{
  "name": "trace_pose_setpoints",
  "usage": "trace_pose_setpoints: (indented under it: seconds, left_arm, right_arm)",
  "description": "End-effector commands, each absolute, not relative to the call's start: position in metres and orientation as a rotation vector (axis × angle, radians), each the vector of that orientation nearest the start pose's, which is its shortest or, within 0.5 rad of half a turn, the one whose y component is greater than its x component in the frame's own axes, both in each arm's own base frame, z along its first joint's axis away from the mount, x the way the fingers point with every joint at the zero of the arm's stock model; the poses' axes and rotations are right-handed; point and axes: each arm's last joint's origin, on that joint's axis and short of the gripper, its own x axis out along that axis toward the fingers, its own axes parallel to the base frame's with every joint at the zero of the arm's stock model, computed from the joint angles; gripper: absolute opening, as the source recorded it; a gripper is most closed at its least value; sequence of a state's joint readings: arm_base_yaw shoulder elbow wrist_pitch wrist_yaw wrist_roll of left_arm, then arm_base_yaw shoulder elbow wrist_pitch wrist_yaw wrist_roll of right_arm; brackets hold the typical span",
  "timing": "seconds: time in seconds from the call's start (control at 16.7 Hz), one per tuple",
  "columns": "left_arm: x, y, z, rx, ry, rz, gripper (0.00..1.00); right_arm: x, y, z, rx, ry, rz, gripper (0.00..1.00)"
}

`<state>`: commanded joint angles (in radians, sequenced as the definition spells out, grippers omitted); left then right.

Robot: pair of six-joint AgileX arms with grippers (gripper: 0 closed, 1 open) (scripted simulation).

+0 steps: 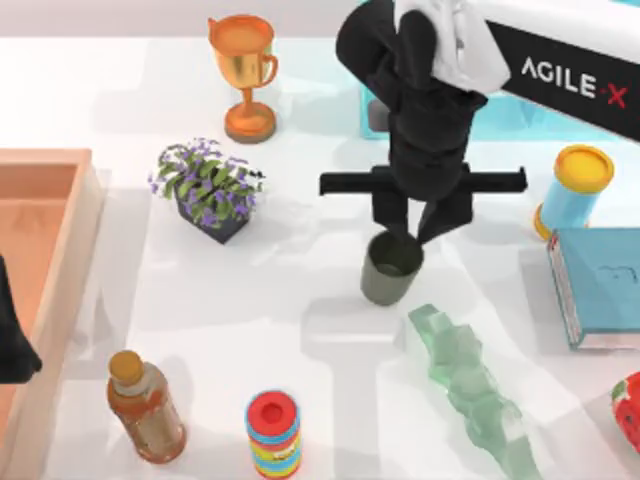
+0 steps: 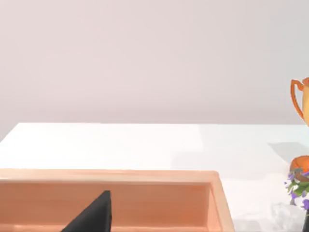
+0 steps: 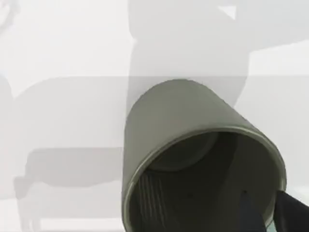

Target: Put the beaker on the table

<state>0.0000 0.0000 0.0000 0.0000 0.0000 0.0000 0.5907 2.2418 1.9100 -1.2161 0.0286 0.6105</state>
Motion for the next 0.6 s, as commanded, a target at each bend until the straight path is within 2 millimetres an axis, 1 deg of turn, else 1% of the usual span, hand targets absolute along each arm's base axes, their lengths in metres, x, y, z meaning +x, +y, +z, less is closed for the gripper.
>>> trace_pose_setpoints:
  seconds: [0.48,0.54,0.6]
  left_arm:
    - [0.1057,-0.0012,0.16,0.0,0.0,0.0,1.0]
    - [0.1057,-0.0012,0.16,0.0,0.0,0.0,1.0]
    - [0.1057,-0.0012,0.16,0.0,0.0,0.0,1.0]
  right_arm:
    - [0.3659,0.2507,0.1847,0.002,1.538,-0.014,0.98]
    - [0.3659,0.2507,0.1847,0.002,1.538,-0.014,1.0]
    - [0.3659,0.2507,0.1847,0.002,1.538,-0.014,1.0]
